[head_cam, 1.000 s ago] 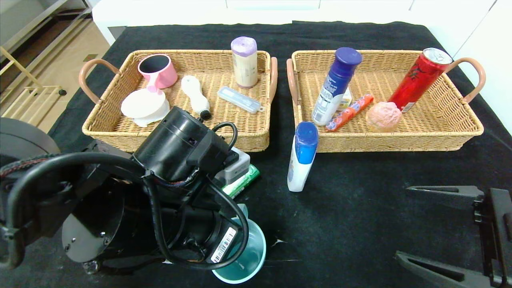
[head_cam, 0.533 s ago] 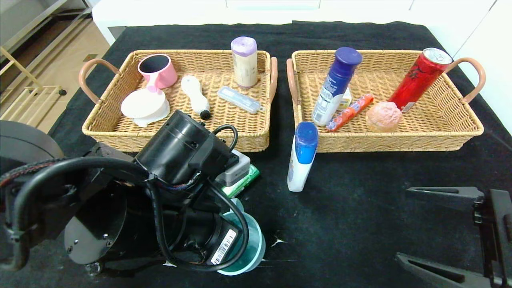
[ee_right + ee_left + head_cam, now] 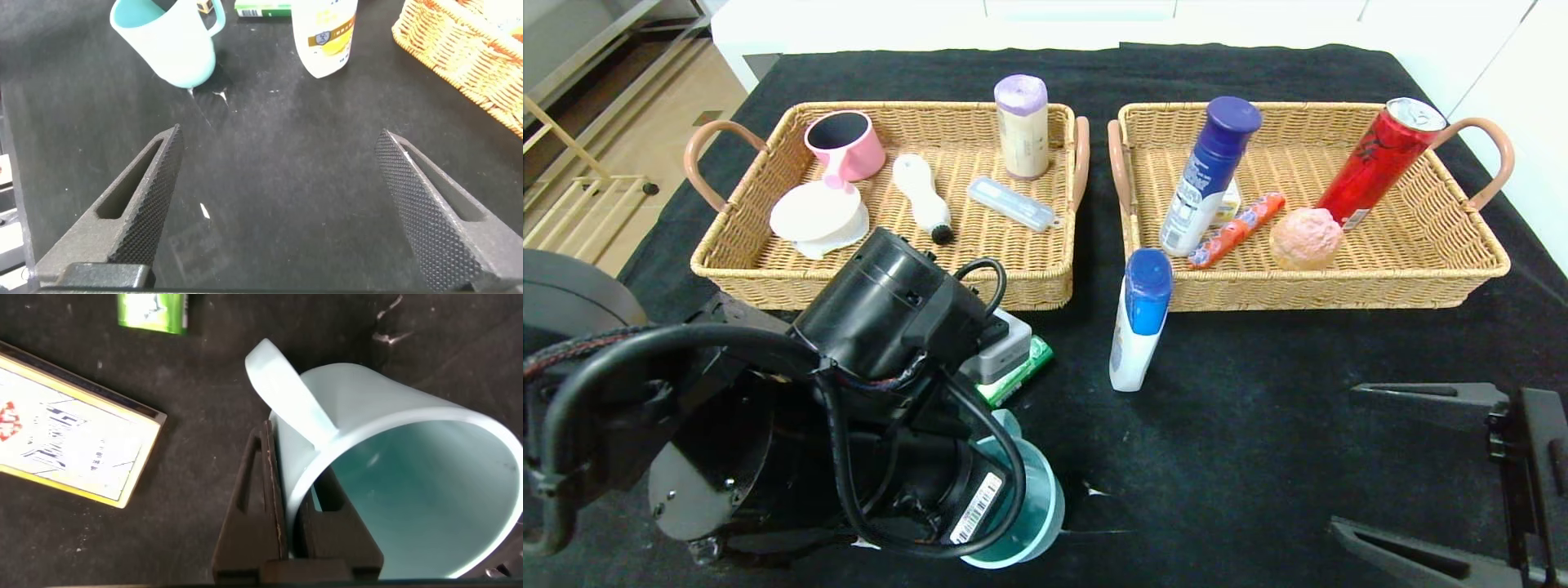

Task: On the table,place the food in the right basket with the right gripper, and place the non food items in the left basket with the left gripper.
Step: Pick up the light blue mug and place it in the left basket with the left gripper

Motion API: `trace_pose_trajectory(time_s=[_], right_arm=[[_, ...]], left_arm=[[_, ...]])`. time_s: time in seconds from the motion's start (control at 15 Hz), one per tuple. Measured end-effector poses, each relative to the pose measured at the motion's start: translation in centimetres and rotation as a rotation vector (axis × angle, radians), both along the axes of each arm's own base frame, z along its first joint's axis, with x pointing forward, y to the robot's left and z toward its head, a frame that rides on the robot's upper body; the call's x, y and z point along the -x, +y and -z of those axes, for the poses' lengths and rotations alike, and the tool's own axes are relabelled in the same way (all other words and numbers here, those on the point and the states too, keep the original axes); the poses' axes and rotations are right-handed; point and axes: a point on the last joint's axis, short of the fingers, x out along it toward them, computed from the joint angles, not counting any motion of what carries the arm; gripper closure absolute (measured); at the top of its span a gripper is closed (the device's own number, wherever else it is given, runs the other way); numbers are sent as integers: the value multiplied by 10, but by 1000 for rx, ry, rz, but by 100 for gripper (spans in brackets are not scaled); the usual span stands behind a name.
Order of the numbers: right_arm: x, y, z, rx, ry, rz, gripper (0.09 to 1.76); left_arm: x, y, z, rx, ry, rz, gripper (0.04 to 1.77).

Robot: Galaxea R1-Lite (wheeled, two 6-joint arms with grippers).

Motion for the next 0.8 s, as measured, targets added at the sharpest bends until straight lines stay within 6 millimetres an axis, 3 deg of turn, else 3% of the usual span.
trace_pose_trajectory(time_s=[0.27,0.8], right_arm=[[0,0,0,0,2,0,14],[0,1,1,2,6,-3,14]], left_arm=[[9,11,-13,46,-24,5,163],[21,68,-58,291,-133,-98,163]])
